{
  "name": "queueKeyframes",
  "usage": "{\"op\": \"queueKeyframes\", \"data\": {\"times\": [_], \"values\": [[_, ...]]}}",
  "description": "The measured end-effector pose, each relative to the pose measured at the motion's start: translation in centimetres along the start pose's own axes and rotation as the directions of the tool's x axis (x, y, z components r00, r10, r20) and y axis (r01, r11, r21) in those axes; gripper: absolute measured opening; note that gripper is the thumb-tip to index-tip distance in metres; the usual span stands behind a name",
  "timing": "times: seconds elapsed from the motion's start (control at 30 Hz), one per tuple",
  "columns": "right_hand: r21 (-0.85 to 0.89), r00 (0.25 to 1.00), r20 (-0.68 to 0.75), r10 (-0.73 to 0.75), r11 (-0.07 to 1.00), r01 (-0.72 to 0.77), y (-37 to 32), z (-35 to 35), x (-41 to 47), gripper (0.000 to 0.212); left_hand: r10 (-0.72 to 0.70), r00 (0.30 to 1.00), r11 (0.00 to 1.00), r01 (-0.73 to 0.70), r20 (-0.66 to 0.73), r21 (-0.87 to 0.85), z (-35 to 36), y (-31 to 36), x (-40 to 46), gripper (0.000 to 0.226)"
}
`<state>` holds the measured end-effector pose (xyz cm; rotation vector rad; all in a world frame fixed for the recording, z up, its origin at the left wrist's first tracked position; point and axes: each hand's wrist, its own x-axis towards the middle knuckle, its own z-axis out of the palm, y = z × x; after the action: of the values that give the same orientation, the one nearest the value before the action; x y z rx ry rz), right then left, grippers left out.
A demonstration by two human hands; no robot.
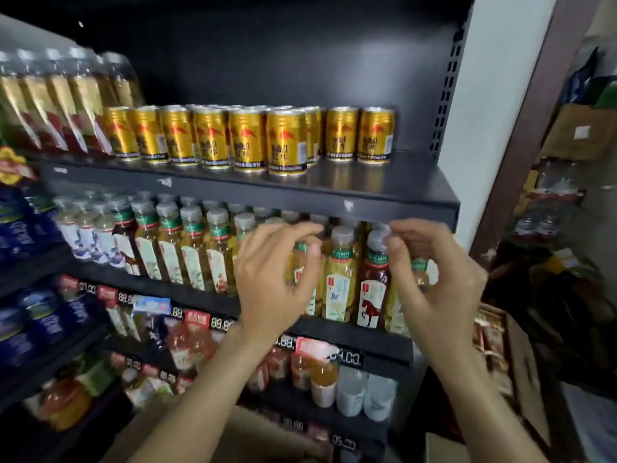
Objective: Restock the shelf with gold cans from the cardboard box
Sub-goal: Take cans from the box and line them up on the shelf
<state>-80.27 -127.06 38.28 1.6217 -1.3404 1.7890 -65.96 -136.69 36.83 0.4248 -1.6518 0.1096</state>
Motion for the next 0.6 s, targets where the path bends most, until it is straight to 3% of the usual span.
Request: {"op": "queueKeyframes", "data": {"times": [0.1,0.17,0.27,0.43,0.53,0.6], "values": [[-0.038,0.984,0.162,0.076,0.997,-0.071,-0.9,2.5,-8.1,0.017,-0.234,0.949,0.972,0.234,0.212,0.026,-3.5,-0.9,-7.0,0.022],[-0.091,0.92,0.331,0.21,0.978,-0.19,-0.9,4.0,-13.5,0.019,-0.41,0.817,0.911,0.385,0.405,0.146,-6.2,-1.9,-12.1,0.028],[-0.199,0.754,0.52,0.402,0.915,-0.351,-1.1,5.5,-21.1,0.022,-0.635,0.543,0.763,0.555,0.55,0.332,-10.7,-3.6,-19.4,0.033],[-0.404,0.38,0.733,0.565,0.81,-0.425,-1.9,7.2,-31.2,0.029,-0.794,0.16,0.536,0.639,0.587,0.551,-17.4,-5.7,-29.2,0.027],[-0.505,0.214,0.78,0.588,0.794,-0.34,-2.5,8.1,-34.8,0.035,-0.796,0.023,0.49,0.612,0.605,0.621,-19.3,-6.5,-33.0,0.033],[-0.564,0.139,0.783,0.607,0.786,-0.253,-2.4,8.8,-35.9,0.043,-0.77,0.004,0.519,0.586,0.638,0.622,-19.6,-7.2,-34.2,0.037]]}}
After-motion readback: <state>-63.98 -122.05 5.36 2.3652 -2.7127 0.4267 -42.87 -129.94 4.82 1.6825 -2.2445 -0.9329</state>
